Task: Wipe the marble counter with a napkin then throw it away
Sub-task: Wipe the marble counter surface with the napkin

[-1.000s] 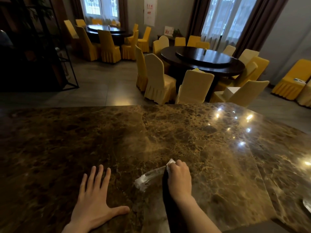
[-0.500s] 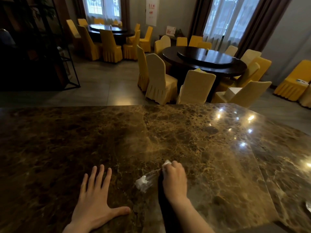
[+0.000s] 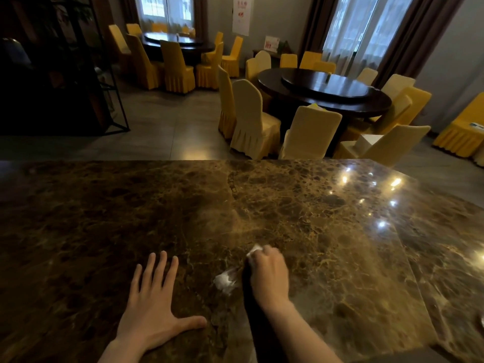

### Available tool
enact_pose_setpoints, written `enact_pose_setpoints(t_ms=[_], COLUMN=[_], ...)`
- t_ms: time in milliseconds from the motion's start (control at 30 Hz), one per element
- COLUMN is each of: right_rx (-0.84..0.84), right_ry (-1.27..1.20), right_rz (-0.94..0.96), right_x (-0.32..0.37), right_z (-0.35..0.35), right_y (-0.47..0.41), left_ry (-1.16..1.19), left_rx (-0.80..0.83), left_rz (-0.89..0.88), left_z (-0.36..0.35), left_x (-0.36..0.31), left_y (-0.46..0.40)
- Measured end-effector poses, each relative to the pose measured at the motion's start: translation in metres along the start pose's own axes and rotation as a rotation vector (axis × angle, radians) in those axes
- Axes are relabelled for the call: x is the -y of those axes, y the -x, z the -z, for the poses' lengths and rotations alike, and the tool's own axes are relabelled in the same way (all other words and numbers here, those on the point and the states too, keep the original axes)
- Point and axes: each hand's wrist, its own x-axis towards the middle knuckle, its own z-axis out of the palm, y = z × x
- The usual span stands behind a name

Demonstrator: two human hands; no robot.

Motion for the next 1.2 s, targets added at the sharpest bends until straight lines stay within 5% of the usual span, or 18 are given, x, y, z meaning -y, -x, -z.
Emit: enact_pose_setpoints(t_ms=[167, 400, 600, 800, 1000, 1200], right_rx=[0.095, -0.051, 0.090, -0.114, 0.051, 0.021], right_ry=[-0.046, 0.054, -0.007, 0.047, -0.090, -0.274], right_rz=[0.279, -0.057, 0.237, -0.230, 0.100, 0.091], right_x=[0.005, -0.026, -0.011, -0.051, -0.004, 0.018], right_z=[-0.006, 0.010, -0.002, 0.026, 0.001, 0.020], right_y=[0.020, -0.012, 0.021, -0.008, 0.023, 0.023], left_ry=[0.006, 0.006, 0.012, -0.018, -0.005, 0.002], left_rx=[-0.017, -0.005, -0.001, 0.003, 0.039, 0.003], left_rz=[-0.005, 0.005, 0.000, 0.010, -0.009, -0.006], left_z=[0.000, 0.001, -0.001, 0.000, 0.002, 0.000], left_x=[0.001, 0.000, 0.002, -0.001, 0.002, 0.001], left_y=[0.001, 0.001, -0.001, 0.000, 0.000, 0.001])
